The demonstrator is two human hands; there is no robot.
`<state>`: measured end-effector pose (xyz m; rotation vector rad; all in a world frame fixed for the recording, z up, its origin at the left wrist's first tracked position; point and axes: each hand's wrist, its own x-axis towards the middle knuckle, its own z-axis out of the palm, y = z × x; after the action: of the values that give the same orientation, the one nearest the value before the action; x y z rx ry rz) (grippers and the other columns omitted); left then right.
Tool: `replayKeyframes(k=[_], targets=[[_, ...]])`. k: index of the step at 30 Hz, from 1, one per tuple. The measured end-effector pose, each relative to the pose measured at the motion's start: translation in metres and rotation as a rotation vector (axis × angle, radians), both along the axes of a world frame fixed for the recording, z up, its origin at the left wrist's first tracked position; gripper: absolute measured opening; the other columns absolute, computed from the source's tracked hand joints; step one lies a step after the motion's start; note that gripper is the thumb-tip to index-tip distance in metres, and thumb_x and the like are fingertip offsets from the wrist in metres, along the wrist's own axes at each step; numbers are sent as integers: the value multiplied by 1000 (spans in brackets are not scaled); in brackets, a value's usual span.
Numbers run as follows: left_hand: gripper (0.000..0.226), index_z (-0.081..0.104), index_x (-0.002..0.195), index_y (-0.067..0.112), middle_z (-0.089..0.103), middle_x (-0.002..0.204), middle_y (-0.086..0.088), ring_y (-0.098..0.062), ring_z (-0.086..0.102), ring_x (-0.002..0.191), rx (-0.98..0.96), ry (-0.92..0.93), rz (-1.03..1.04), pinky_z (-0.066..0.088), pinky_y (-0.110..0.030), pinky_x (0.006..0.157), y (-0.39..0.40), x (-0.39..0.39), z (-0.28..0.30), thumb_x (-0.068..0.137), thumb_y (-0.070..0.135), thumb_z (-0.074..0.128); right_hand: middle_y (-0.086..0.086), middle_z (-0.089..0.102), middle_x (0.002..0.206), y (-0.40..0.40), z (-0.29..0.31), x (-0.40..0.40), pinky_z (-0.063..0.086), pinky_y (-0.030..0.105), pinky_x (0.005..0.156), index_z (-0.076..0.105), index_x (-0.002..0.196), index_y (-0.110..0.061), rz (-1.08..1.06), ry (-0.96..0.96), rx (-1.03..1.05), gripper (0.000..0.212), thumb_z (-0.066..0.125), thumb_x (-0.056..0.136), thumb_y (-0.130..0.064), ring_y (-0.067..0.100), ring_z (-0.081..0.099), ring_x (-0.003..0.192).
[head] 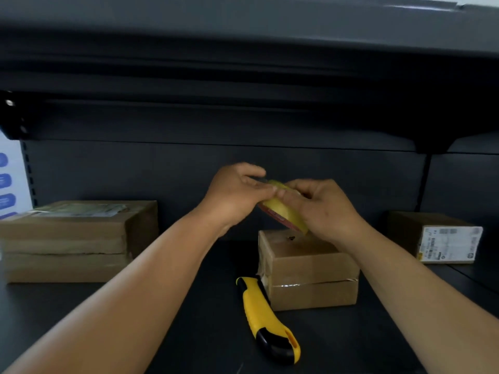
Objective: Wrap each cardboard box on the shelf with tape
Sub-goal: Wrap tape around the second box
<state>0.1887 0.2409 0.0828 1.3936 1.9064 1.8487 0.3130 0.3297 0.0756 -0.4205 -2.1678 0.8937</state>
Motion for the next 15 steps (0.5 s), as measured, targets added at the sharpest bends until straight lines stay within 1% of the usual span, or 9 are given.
replayKeyframes(k=[2,4,5,8,9,10,11,13,15], targets=[[13,68,89,16,67,80,2,-5,62,71,-24,20,10,50,-12,61,0,0,3,79,15,76,-15,62,88,2,1,0,48,16,68,68,102,-27,-12,19,15,19,58,90,-37,2,58,81],[8,69,83,16,67,77,3,-4,62,66,6,-20,36,51,-16,60,3,0,3,80,18,76,-17,59,94,4,2,1,48,12,68,63,107,-30,11,92,-20,22,61,87,-37,1,57,85],[7,69,84,15,67,77,2,-4,61,65,31,-69,43,51,-15,59,4,0,2,81,19,74,-16,57,101,7,1,1,48,12,71,59,113,-31,19,134,-30,31,64,83,-38,1,56,90],[6,67,89,12,66,78,-1,-5,61,65,111,-306,11,52,-16,60,6,2,-1,86,17,68,-6,49,122,17,-6,2,48,24,87,38,132,-37,3,181,-116,78,74,64,-50,9,52,108],[7,67,92,11,66,79,-2,-6,61,67,128,-393,-16,54,-18,62,7,2,-3,88,16,66,-5,50,123,19,-8,2,47,24,88,34,135,-35,16,178,-186,87,76,60,-50,10,53,110],[9,66,96,9,66,81,-2,-7,61,69,140,-474,-51,54,-19,64,7,3,-3,89,15,65,-5,53,121,20,-10,3,47,23,86,34,136,-32,44,179,-271,89,78,60,-46,10,54,109],[11,65,99,8,66,82,-3,-8,62,71,147,-540,-85,55,-19,64,8,5,-4,89,13,64,-4,56,119,22,-12,2,47,24,85,37,135,-27,89,195,-373,85,79,63,-38,11,56,108],[15,64,104,5,65,83,-4,-9,62,72,147,-617,-119,55,-19,61,10,8,-7,90,11,62,3,62,118,25,-14,1,51,29,84,45,131,-19,178,268,-597,65,76,73,-20,17,60,108],[16,63,105,2,65,82,-5,-10,62,72,147,-650,-129,56,-18,61,11,11,-10,91,9,60,7,66,114,28,-16,-3,53,30,84,54,123,-13,173,333,-709,44,68,81,-9,20,63,105]])
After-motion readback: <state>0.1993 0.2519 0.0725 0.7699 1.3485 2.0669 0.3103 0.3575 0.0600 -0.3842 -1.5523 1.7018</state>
